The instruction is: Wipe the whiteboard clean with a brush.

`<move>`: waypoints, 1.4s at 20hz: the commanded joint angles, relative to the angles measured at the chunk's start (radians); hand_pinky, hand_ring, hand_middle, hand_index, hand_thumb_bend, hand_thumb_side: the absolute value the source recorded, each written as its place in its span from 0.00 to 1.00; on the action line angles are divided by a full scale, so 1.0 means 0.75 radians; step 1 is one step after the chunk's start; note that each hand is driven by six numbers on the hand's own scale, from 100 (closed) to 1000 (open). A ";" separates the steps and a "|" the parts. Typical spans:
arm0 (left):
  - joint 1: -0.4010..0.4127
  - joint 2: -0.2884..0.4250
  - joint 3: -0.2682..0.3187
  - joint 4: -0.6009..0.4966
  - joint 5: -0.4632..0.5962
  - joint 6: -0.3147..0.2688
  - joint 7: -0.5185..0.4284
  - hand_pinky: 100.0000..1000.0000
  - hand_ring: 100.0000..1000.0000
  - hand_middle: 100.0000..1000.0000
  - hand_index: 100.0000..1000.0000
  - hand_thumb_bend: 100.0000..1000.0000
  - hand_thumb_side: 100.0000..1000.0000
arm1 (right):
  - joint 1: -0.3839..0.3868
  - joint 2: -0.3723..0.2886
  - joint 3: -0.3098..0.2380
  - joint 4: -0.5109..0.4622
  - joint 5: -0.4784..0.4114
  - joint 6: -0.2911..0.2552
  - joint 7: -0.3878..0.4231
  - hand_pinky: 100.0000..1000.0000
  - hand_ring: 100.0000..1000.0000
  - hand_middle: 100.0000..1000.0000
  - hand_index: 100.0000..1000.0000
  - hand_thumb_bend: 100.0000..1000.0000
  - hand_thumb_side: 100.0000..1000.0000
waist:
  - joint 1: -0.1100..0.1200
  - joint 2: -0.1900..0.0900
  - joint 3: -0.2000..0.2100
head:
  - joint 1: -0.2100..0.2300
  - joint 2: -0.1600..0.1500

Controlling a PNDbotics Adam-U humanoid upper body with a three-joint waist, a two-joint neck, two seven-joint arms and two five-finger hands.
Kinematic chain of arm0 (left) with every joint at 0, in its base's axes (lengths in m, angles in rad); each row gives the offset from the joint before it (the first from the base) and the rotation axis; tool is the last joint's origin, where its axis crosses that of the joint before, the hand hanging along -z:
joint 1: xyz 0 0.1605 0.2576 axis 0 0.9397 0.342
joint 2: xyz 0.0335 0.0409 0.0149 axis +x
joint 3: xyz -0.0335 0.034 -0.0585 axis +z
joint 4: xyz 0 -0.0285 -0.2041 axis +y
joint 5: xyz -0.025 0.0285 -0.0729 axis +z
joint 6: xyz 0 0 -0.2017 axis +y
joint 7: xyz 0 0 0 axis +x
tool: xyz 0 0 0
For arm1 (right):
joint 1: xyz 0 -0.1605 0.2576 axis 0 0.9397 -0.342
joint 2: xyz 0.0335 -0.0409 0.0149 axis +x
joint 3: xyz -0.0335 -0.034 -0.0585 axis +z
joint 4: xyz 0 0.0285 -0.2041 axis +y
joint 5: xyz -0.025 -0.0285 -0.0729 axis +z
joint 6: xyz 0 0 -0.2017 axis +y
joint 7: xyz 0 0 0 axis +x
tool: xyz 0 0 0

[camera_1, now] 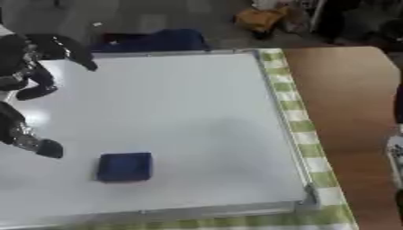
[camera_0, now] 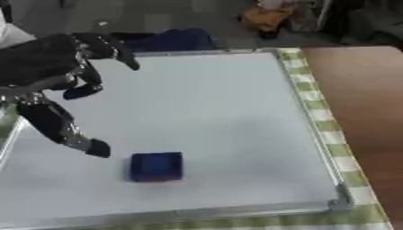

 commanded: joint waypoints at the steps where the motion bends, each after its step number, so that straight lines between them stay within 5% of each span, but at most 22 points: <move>1: -0.046 -0.023 -0.025 0.019 -0.019 -0.211 -0.290 0.90 0.85 0.73 0.06 0.61 0.60 | -0.011 -0.039 -0.004 -0.019 0.001 0.005 0.004 0.64 0.56 0.49 0.54 0.00 1.00 | -0.001 -0.020 -0.004 | 0.006 -0.012; 6: -0.057 -0.085 -0.036 0.127 -0.004 -0.205 -0.372 0.88 0.83 0.68 0.07 0.59 0.60 | -0.010 -0.035 -0.003 -0.019 0.004 0.010 0.009 0.64 0.56 0.48 0.54 0.00 1.00 | -0.001 -0.016 -0.007 | 0.014 -0.010; 11: -0.053 -0.138 -0.029 0.222 0.003 -0.109 -0.353 0.81 0.79 0.64 0.04 0.63 0.63 | -0.008 -0.032 -0.004 -0.019 0.007 0.015 0.013 0.64 0.55 0.48 0.53 0.00 1.00 | 0.002 -0.013 -0.002 | 0.027 0.007; 19: 0.008 -0.187 -0.049 0.201 0.054 -0.023 -0.405 0.87 0.83 0.69 0.09 0.68 0.68 | -0.008 -0.031 -0.007 -0.019 0.007 0.031 0.011 0.64 0.56 0.48 0.53 0.00 1.00 | 0.010 -0.019 0.020 | 0.168 0.054; 28: 0.061 -0.244 -0.039 0.162 0.110 0.064 -0.471 0.85 0.81 0.67 0.06 0.62 0.63 | -0.004 -0.026 -0.008 -0.019 0.005 0.041 0.010 0.64 0.55 0.48 0.53 0.00 1.00 | 0.011 -0.029 0.025 | 0.203 0.070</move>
